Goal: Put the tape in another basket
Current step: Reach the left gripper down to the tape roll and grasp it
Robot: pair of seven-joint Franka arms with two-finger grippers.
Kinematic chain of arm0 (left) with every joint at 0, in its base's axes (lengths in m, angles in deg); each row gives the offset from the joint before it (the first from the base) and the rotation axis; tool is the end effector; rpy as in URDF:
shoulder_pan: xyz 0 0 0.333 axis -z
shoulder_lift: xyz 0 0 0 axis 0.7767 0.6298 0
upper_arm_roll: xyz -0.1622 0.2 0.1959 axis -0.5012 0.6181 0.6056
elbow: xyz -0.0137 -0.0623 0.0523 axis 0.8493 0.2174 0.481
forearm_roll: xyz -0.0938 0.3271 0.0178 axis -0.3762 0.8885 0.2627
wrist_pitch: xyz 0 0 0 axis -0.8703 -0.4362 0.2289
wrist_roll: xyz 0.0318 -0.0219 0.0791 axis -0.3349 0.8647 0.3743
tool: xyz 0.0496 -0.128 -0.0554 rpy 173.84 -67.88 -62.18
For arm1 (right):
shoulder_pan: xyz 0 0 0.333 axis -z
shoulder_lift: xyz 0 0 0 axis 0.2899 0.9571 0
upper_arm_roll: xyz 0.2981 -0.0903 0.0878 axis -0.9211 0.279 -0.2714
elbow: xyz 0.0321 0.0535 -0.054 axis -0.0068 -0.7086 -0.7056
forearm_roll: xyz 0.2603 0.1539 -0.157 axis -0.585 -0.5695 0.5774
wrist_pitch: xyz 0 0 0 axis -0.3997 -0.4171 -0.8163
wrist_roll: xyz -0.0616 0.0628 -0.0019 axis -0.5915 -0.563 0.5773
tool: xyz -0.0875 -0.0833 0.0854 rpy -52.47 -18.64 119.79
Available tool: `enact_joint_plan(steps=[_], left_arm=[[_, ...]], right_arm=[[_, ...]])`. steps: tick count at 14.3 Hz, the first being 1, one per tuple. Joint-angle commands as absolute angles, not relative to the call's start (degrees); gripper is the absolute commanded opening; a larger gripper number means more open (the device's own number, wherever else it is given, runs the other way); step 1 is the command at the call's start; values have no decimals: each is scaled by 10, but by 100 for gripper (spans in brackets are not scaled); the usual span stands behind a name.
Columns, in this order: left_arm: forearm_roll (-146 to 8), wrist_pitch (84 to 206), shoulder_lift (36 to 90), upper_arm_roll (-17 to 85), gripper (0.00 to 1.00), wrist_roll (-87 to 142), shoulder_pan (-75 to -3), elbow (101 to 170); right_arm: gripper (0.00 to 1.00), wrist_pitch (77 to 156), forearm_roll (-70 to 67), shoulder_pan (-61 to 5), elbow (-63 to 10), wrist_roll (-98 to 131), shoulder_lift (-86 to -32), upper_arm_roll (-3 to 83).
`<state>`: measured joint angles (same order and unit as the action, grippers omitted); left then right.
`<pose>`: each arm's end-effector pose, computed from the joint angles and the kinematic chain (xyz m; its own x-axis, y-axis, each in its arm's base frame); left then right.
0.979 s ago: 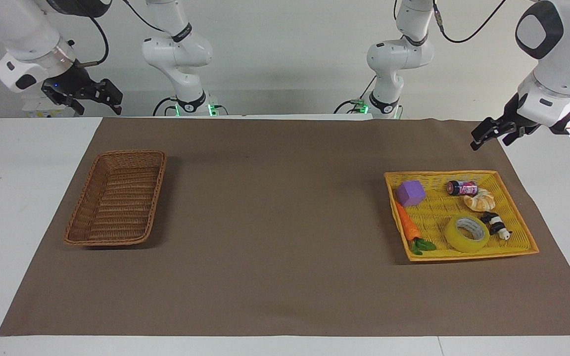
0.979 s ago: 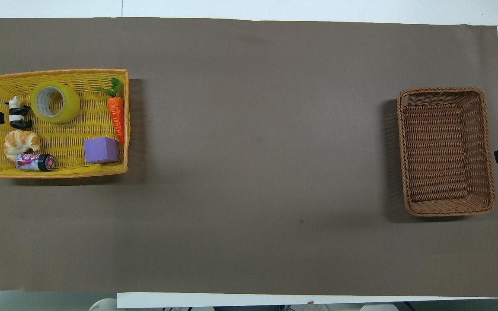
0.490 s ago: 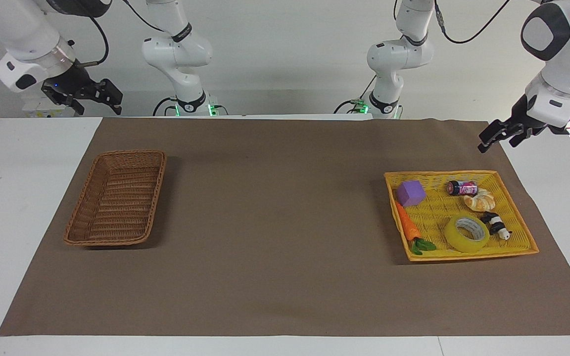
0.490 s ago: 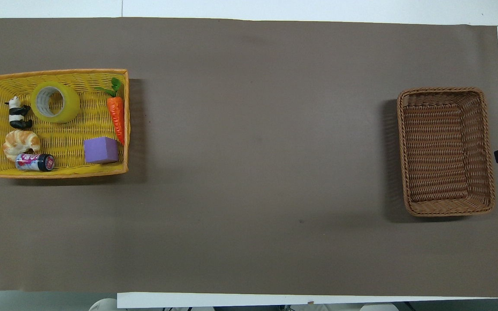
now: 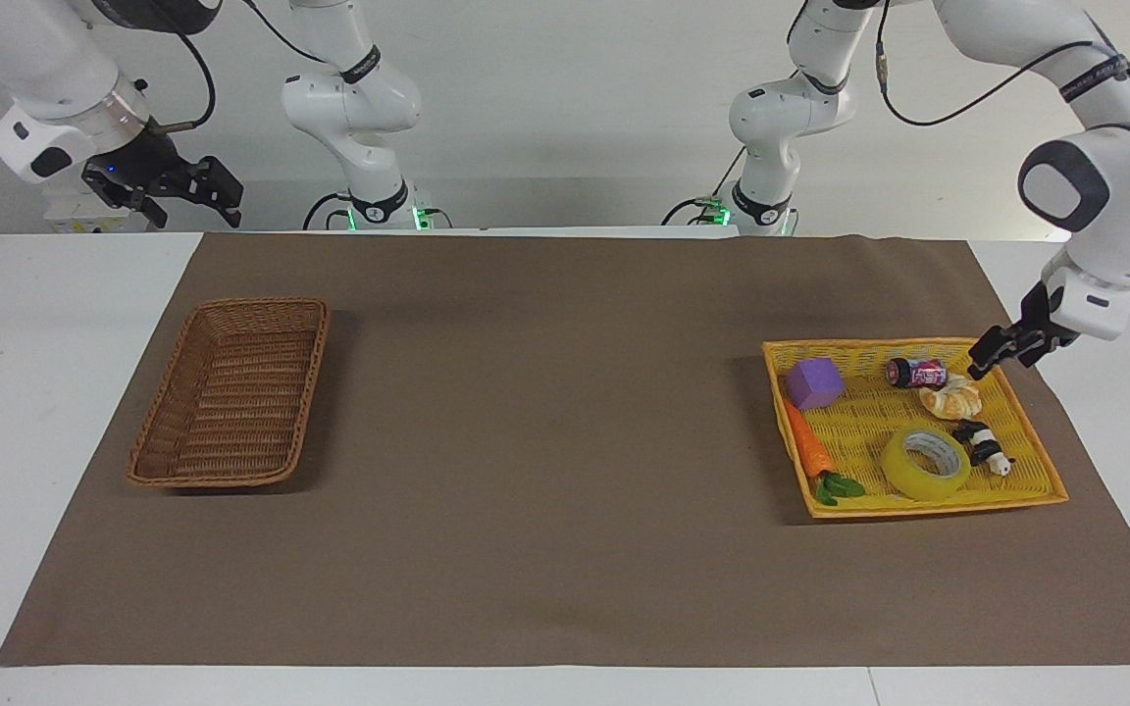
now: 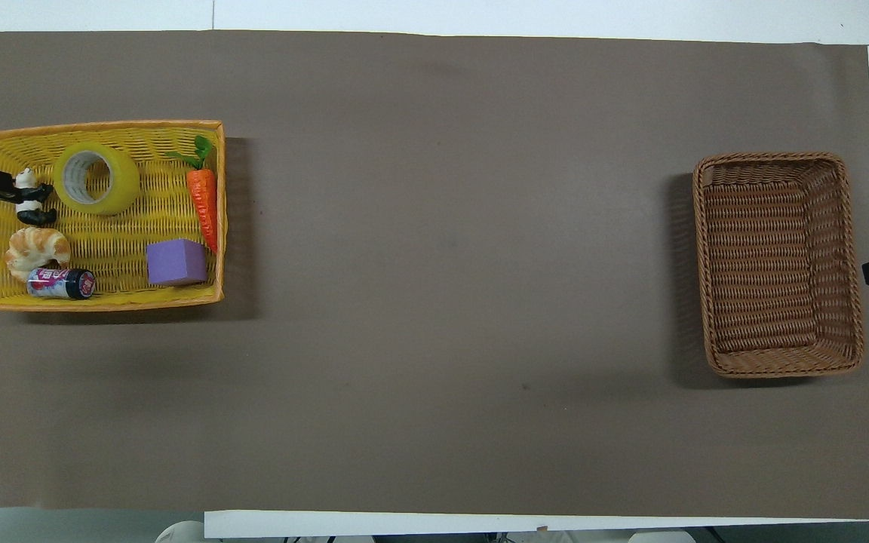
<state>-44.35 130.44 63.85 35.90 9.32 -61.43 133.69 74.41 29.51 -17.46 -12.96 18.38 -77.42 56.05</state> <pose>0.5663 0.0911 0.4092 0.9885 0.1239 0.0864 0.1233 -0.9923 0.0117 0.4406 -0.0677 0.5977 0.9779 -0.0337 -0.2065 -0.0393 -0.9990 -0.0229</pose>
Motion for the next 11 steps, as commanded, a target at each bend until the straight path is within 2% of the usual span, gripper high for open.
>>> enact_joint_plan(steps=[1, 2, 7, 11], left_arm=[[-442, 1359, 689, 360, 80, 90, -608, 1323], [-442, 1365, 696, 360, 75, 90, -608, 1323], [-442, 1404, 752, 360, 75, 91, -588, 1293], [-442, 1418, 761, 360, 62, 78, -590, 1312]], right_arm=[[99, 744, 296, -175, -144, 176, -787, 559], [99, 744, 296, -175, -144, 176, -787, 559], [99, 744, 296, -175, -144, 176, -787, 559], [99, 744, 296, -175, -144, 176, -787, 559]])
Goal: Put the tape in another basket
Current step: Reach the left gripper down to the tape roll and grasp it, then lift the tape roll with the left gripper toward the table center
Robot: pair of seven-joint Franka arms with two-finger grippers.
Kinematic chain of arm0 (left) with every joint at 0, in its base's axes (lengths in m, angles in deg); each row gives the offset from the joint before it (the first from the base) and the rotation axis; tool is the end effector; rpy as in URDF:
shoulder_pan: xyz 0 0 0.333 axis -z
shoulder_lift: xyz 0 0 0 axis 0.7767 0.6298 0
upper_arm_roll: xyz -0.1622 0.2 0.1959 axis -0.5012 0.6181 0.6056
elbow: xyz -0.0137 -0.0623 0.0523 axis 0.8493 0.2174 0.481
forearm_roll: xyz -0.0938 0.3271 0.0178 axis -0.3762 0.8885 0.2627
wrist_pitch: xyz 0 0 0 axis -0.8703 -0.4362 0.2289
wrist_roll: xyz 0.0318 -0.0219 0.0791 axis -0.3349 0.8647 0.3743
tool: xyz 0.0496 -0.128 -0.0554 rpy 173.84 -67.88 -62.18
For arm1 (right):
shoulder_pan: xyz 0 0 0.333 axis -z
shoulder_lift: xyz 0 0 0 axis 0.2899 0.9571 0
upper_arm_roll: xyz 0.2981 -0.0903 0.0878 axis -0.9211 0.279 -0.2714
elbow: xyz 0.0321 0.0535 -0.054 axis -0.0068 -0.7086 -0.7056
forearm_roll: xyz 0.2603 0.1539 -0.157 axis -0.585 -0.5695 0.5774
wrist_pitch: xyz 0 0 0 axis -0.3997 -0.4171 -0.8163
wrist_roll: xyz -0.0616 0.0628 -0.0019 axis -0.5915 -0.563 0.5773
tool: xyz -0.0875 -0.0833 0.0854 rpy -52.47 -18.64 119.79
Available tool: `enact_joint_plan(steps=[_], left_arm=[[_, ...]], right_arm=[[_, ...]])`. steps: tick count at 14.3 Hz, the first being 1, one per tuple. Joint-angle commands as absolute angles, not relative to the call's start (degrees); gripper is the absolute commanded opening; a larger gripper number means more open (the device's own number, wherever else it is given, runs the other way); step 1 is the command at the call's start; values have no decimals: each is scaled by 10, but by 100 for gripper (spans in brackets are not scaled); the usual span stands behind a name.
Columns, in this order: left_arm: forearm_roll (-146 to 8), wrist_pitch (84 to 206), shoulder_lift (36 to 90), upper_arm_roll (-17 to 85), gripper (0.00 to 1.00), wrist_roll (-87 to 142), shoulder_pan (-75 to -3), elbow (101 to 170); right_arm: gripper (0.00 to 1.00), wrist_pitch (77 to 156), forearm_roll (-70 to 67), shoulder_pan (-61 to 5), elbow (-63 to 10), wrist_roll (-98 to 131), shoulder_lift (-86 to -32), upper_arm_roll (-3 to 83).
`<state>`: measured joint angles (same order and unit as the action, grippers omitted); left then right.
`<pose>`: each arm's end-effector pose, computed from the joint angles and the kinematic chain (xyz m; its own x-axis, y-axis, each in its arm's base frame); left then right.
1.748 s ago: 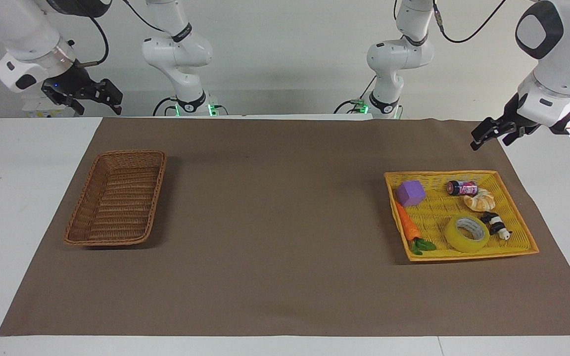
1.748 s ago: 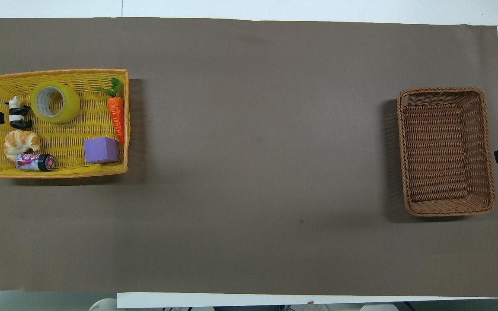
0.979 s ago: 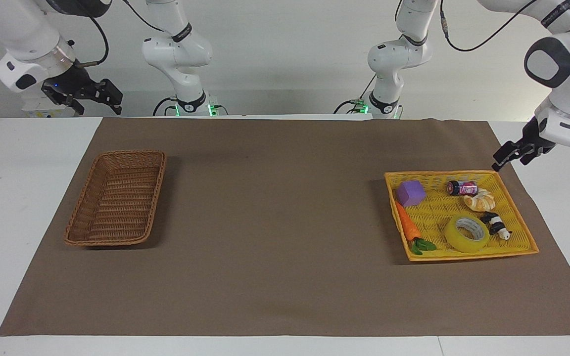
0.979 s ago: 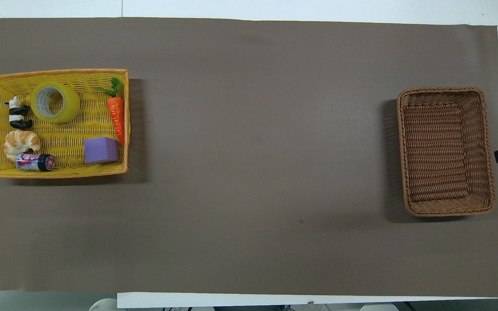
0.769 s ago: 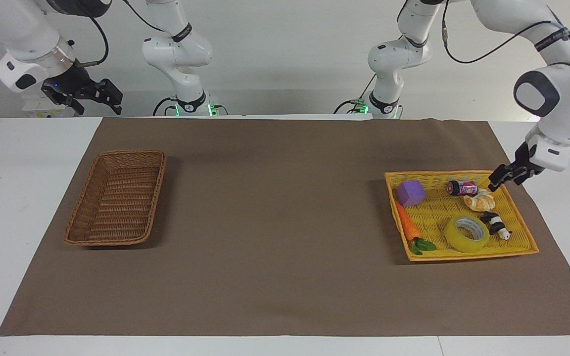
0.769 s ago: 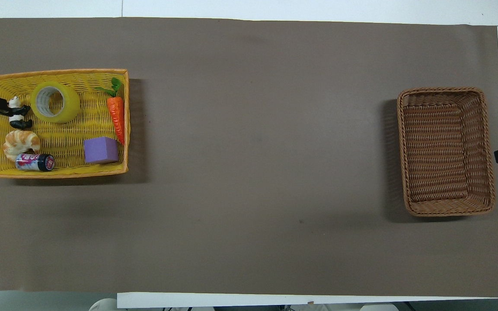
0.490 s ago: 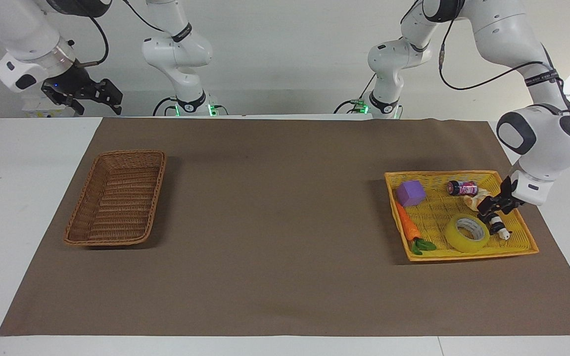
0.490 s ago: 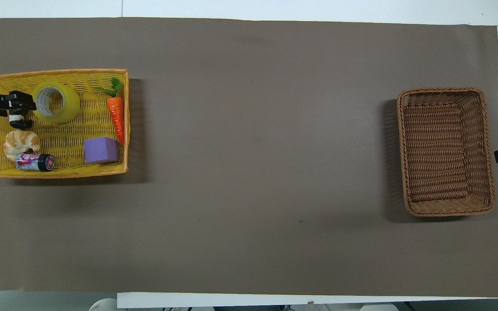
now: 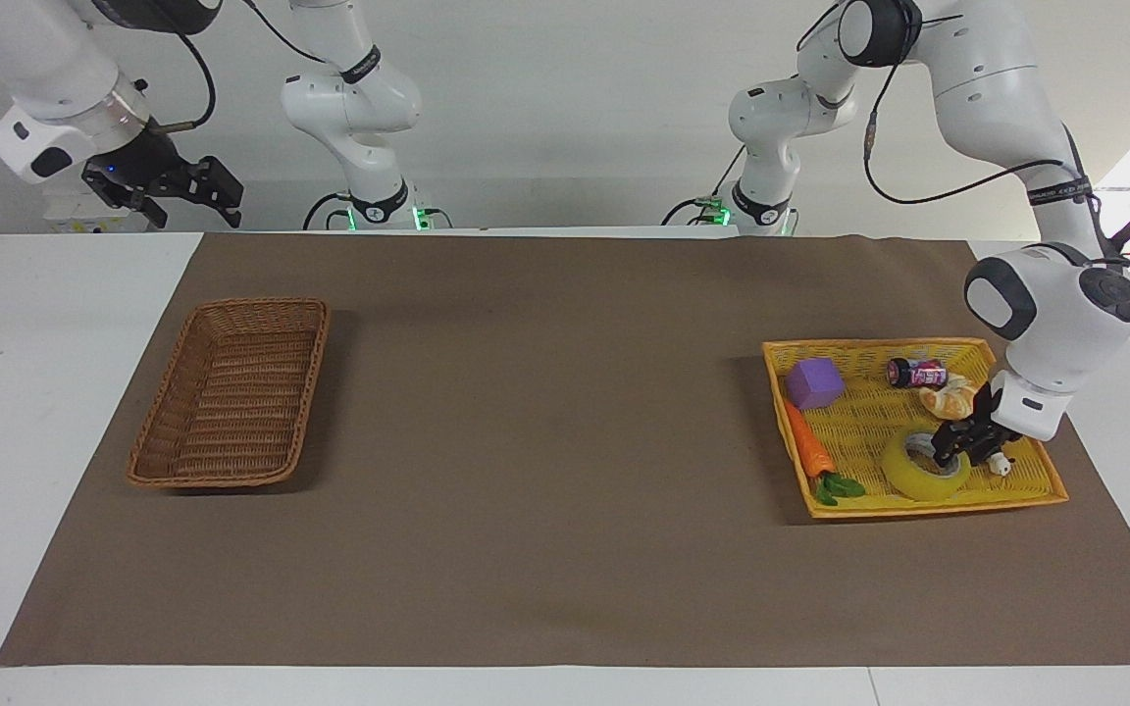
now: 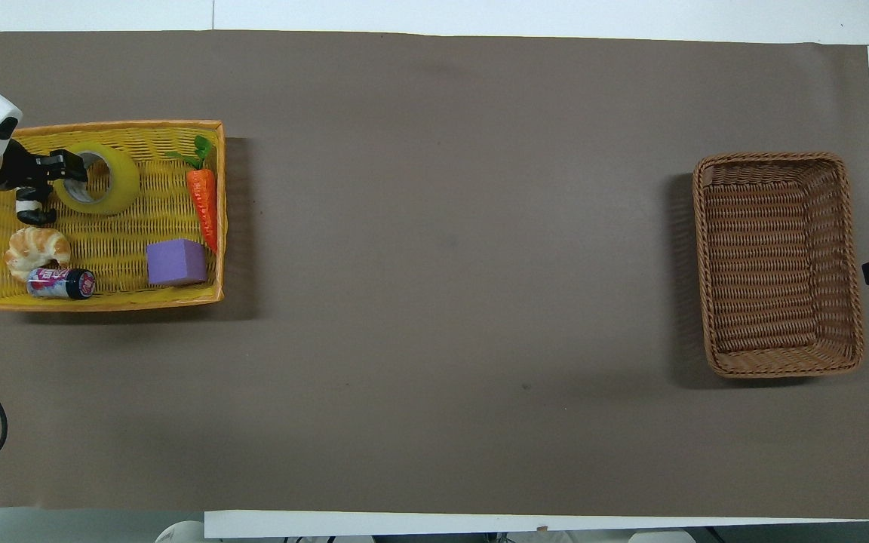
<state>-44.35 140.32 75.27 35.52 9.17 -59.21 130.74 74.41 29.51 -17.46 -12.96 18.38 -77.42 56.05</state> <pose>0.6135 0.0715 0.3298 0.9906 0.0803 0.1111 0.0790 -0.9967 0.0162 0.4406 -0.0677 0.5977 0.9779 -0.0337 -0.2065 -0.0393 -0.9990 -0.0229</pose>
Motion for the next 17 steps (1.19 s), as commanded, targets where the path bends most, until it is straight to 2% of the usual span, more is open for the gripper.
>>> enact_joint_plan(steps=[1, 2, 5, 7, 9, 12, 13, 17], left_arm=[[-442, 1428, 762, 360, 58, 77, -590, 1320], [-442, 1440, 763, 360, 54, 77, -592, 1328], [-447, 1450, 771, 359, 29, 77, -589, 1330], [-447, 1450, 771, 358, 3, 77, -590, 1329], [-449, 1417, 768, 358, 0, 79, -590, 1305], [-463, 1247, 762, 353, 0, 92, -580, 1192], [-481, 1212, 750, 355, 0, 119, -556, 1176], [-516, 1160, 721, 355, 0, 261, -435, 1181]], right_arm=[[99, 744, 296, -174, -144, 176, -787, 559], [99, 744, 296, -175, -144, 176, -787, 559], [99, 744, 296, -174, -144, 176, -787, 559], [99, 744, 296, -175, -144, 176, -787, 559], [99, 744, 296, -175, -144, 176, -787, 559], [99, 744, 296, -175, -144, 176, -787, 559], [99, 744, 296, -175, -144, 176, -787, 559], [99, 744, 296, -175, -144, 176, -787, 559]])
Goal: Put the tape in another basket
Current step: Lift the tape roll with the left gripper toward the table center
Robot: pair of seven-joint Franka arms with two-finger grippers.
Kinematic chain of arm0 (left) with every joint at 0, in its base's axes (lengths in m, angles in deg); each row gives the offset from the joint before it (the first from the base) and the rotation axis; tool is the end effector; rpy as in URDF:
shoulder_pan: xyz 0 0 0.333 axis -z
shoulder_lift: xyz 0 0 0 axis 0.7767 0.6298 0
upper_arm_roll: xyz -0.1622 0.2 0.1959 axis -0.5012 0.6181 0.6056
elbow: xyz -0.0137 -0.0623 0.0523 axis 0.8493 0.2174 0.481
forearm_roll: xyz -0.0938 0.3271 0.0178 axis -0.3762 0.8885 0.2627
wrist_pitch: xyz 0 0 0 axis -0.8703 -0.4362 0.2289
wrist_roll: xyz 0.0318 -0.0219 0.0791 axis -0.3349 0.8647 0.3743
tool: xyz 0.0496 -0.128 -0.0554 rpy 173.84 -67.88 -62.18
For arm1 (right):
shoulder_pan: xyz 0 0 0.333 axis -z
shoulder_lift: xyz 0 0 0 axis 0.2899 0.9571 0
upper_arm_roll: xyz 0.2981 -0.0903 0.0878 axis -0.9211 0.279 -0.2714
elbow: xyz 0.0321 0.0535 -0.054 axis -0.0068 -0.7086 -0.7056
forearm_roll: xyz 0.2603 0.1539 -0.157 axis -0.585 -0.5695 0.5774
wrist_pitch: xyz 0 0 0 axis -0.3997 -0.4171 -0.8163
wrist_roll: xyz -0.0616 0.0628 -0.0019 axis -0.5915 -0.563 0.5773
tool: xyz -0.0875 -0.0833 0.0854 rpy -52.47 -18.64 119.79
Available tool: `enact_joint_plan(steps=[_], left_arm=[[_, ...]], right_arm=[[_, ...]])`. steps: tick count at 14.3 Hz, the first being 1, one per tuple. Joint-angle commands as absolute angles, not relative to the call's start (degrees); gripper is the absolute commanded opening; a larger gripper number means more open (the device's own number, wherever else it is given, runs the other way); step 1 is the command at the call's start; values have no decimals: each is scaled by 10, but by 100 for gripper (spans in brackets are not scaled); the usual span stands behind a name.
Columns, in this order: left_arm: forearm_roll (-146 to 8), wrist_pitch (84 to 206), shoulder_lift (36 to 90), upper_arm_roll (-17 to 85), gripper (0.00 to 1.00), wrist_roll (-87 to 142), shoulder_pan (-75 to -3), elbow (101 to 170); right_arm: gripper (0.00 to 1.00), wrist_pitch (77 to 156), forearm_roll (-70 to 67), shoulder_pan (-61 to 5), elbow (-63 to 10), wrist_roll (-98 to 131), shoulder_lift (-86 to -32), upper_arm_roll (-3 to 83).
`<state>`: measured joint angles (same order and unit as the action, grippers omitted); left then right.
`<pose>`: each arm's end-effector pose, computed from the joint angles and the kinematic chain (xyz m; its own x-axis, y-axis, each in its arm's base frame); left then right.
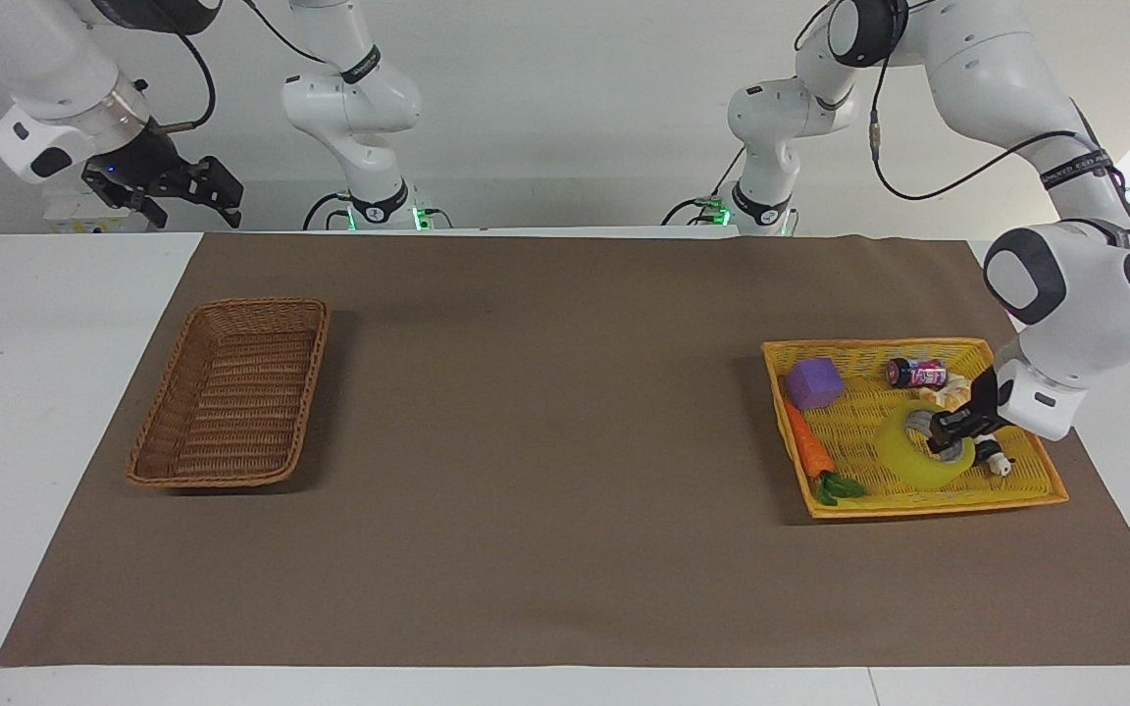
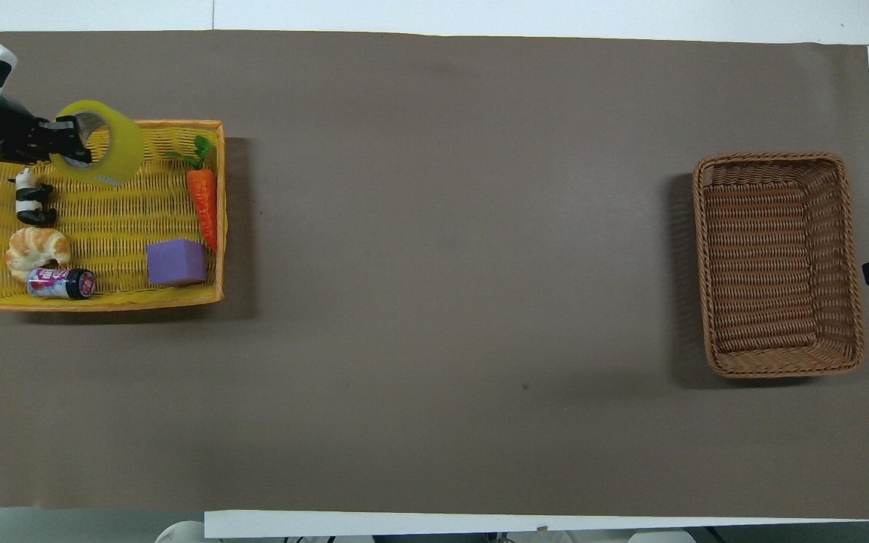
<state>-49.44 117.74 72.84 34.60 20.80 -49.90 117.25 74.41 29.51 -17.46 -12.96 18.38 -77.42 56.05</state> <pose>0.6125 -0.0470 0.4188 0.9911 0.1307 -0.0248 0.1326 -0.9853 0.1074 0.4406 -0.0677 0.5977 0.9779 -0.0337 -0.2065 -0.0393 -0.9990 -0.0229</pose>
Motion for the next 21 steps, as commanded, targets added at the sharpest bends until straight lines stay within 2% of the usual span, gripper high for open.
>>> enact_joint_plan(steps=[1, 6, 13, 17, 21], left_arm=[[-526, 1157, 714, 354, 0, 283, -411, 1186], [-555, 1174, 706, 354, 0, 403, -274, 1198], [-572, 1169, 688, 354, 2, 416, -241, 1228], [-571, 1159, 687, 355, 2, 418, -238, 1228], [-571, 1160, 687, 355, 2, 419, -237, 1228]], right_arm=[[99, 744, 296, -175, -144, 176, -787, 559], [99, 744, 296, -175, -144, 176, -787, 559], [99, 771, 284, -177, -157, 137, -789, 551], [99, 887, 28, -173, -234, 107, -773, 551], [99, 1007, -223, -226, -309, 148, -715, 548]])
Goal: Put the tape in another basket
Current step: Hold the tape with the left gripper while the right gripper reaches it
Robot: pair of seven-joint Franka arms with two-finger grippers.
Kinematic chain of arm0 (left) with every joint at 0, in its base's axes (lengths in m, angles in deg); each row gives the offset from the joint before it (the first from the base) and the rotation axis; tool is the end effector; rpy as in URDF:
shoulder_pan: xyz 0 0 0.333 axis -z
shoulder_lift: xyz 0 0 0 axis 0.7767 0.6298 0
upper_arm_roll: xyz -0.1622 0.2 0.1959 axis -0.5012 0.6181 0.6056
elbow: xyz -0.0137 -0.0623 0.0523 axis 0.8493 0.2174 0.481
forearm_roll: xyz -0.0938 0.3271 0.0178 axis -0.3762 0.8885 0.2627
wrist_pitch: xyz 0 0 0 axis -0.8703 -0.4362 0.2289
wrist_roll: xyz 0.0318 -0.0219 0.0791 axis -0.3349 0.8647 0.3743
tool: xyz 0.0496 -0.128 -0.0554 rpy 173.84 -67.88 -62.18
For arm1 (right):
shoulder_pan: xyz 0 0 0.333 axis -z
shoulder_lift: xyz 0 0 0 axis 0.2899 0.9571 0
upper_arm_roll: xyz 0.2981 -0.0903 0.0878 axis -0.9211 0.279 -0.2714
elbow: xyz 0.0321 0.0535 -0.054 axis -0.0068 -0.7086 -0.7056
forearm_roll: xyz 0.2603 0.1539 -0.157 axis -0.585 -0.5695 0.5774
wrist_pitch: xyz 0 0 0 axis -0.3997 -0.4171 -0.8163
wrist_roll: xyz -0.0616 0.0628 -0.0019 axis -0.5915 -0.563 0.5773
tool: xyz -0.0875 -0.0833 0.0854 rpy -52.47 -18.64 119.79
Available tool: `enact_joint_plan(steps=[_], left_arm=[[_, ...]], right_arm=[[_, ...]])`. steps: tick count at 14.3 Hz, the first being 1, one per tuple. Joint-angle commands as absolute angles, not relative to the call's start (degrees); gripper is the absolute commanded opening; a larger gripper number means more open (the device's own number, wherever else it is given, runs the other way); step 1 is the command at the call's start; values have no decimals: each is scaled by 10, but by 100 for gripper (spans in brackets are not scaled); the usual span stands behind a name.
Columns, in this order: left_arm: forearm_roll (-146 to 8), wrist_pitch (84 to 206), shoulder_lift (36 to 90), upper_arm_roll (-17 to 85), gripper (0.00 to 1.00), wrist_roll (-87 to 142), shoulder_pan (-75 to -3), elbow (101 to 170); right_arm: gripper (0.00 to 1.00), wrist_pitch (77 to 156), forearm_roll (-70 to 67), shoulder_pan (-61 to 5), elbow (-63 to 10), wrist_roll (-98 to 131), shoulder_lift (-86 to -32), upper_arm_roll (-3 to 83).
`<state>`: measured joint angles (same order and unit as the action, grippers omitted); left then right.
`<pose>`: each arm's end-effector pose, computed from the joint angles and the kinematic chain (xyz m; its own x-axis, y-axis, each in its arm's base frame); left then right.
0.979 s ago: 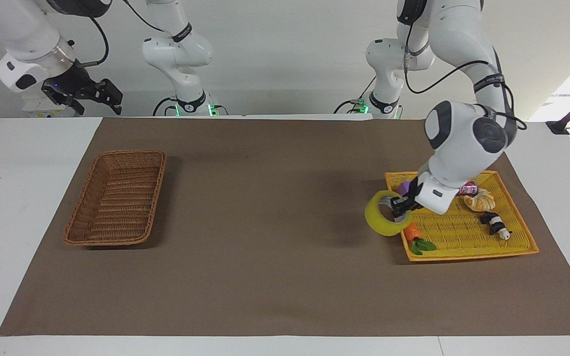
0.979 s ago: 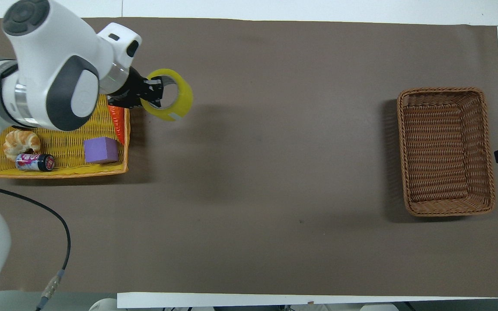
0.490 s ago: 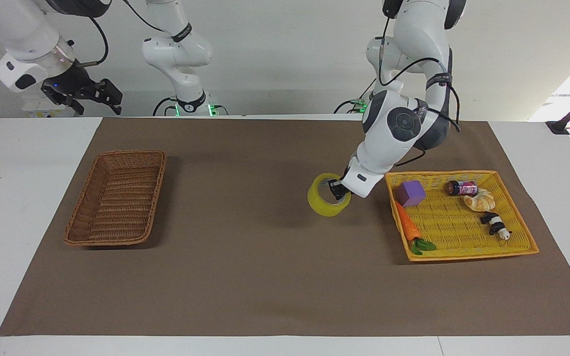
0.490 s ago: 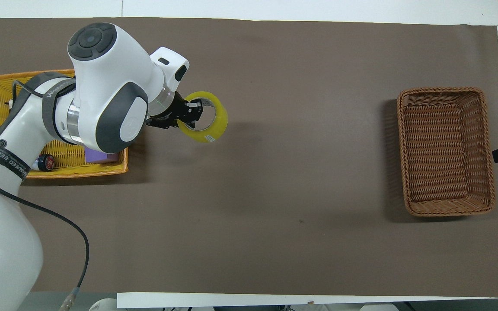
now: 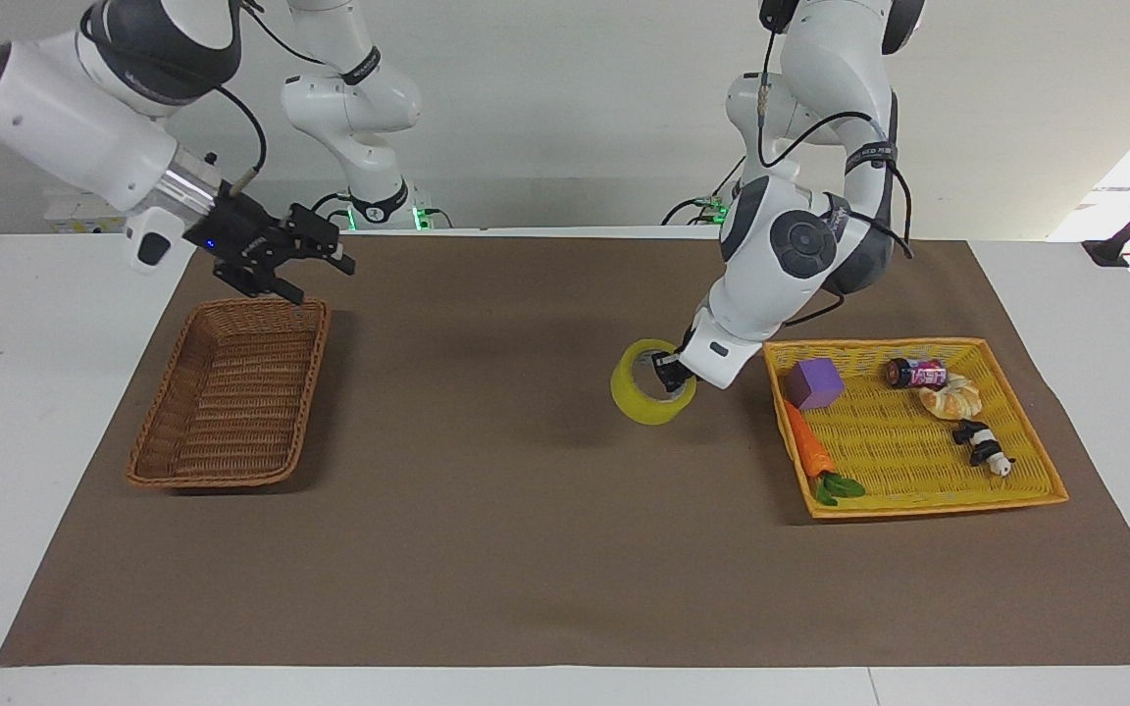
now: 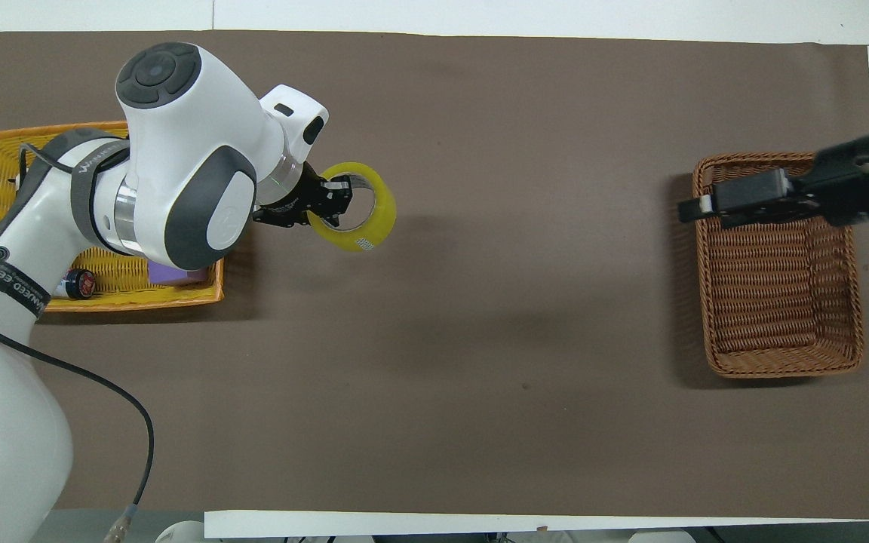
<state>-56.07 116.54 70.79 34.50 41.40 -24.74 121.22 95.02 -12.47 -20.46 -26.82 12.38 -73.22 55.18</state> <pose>0.5108 -0.3063 0.4116 0.9832 0.0793 -0.1643 0.1045 -0.9830 0.1512 0.5063 0.0536 0.5227 0.9987 0.0184 -0.0476 -0.0178 -0.7479 -0.6636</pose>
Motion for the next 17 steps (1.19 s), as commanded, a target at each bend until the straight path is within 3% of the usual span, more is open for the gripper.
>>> enact_joint_plan(steps=[1, 3, 8, 15, 17], left_arm=[[-571, 1158, 687, 355, 2, 422, -237, 1228], [-571, 1154, 686, 355, 2, 432, -233, 1228], [-570, 1154, 686, 355, 4, 433, -233, 1228], [-570, 1155, 686, 356, 4, 433, -233, 1228], [-569, 1155, 686, 356, 4, 433, -233, 1228]], right_arm=[[99, 1043, -310, -244, -332, 159, -696, 548], [99, 1099, -453, -284, -346, 167, -661, 548], [99, 1215, -633, -394, -352, 117, -600, 548], [94, 1374, -653, -517, -355, 29, -576, 548], [94, 1378, -653, -524, -354, 28, -574, 548]])
